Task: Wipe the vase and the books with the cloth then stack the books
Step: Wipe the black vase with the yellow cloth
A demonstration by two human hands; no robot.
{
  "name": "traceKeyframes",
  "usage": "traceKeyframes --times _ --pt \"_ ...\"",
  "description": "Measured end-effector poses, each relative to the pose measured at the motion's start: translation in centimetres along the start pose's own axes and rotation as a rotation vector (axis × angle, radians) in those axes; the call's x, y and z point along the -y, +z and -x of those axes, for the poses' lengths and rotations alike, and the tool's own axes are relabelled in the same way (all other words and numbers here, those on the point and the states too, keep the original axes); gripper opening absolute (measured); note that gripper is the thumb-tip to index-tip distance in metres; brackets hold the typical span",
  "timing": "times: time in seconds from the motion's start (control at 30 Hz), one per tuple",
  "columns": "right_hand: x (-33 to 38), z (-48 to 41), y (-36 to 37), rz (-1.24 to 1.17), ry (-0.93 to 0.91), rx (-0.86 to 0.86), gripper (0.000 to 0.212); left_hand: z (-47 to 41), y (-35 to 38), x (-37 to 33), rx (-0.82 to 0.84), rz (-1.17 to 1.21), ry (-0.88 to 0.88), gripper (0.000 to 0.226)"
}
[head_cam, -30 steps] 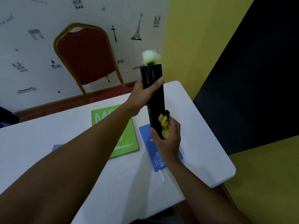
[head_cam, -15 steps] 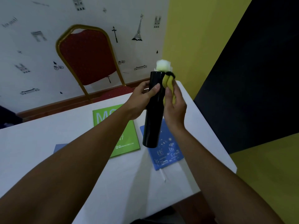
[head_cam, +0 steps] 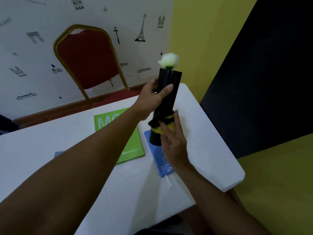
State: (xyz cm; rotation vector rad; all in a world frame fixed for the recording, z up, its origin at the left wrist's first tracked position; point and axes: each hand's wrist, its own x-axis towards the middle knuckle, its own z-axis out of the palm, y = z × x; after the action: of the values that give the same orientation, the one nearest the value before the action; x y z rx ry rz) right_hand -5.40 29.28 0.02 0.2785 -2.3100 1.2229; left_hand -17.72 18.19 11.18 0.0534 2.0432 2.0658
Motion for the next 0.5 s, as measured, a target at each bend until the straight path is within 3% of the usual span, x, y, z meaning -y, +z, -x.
traceKeyframes --times 0.13,0.3,0.4,0.5 --pt "0.6 -3.1 -0.5 0.023 0.027 -0.06 0.043 0.0 0.3 -0.3 -0.008 0.008 0.006 0.06" --pt "-0.9 0.5 -1.1 -0.007 -0.056 0.106 0.044 -0.3 -0.4 -1.1 -0.035 0.053 -0.007 0.044" --pt "-0.9 2.4 -1.5 -0.148 0.099 0.115 0.052 -0.2 -1.0 -1.7 -0.002 0.074 -0.023 0.04" --pt "1.0 -1.2 -1.7 -0.216 0.364 -0.05 0.045 0.5 -0.4 -1.3 0.08 0.043 -0.069 0.041"
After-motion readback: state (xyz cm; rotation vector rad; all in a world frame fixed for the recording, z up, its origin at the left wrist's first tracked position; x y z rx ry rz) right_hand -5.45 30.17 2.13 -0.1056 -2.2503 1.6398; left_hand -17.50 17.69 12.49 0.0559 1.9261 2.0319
